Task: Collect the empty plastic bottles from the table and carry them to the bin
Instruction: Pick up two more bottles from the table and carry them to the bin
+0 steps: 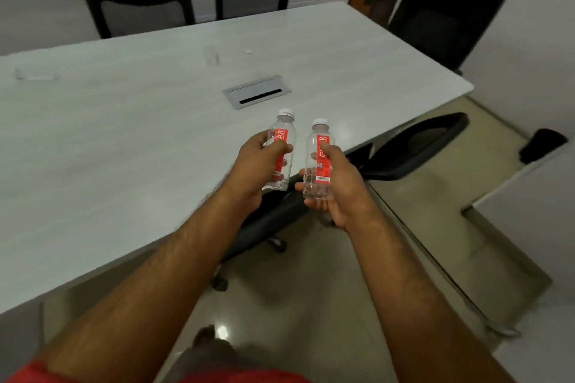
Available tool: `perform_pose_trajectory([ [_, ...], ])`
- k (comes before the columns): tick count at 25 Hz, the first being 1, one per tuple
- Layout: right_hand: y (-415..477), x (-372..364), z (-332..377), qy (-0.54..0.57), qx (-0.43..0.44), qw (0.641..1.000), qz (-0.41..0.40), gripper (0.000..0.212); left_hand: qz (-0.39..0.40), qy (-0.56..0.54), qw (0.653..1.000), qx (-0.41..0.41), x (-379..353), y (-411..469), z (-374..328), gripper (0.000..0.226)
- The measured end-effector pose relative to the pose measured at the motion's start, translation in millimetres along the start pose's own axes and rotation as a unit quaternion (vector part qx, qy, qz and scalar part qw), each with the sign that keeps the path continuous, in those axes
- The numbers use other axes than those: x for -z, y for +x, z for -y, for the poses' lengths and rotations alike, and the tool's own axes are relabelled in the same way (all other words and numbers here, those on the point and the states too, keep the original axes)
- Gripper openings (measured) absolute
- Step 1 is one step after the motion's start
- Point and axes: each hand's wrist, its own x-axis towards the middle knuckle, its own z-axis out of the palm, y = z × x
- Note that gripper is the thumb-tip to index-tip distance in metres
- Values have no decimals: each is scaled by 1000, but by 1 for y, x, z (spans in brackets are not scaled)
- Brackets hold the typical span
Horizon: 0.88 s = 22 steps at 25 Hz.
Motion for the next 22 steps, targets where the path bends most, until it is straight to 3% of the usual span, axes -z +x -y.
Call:
perform_pose_trajectory([
  [8, 35, 226, 37, 69, 42, 988, -130, 52, 132, 39, 990, 7, -241, 39, -6, 44],
  [17, 188, 440, 110, 113, -31, 963, -243, 40, 271, 57, 960, 27, -488, 204, -1, 49],
  [22, 254, 538, 149, 97, -52, 952, -286, 33, 318, 96, 942, 40, -607, 274, -2, 41],
])
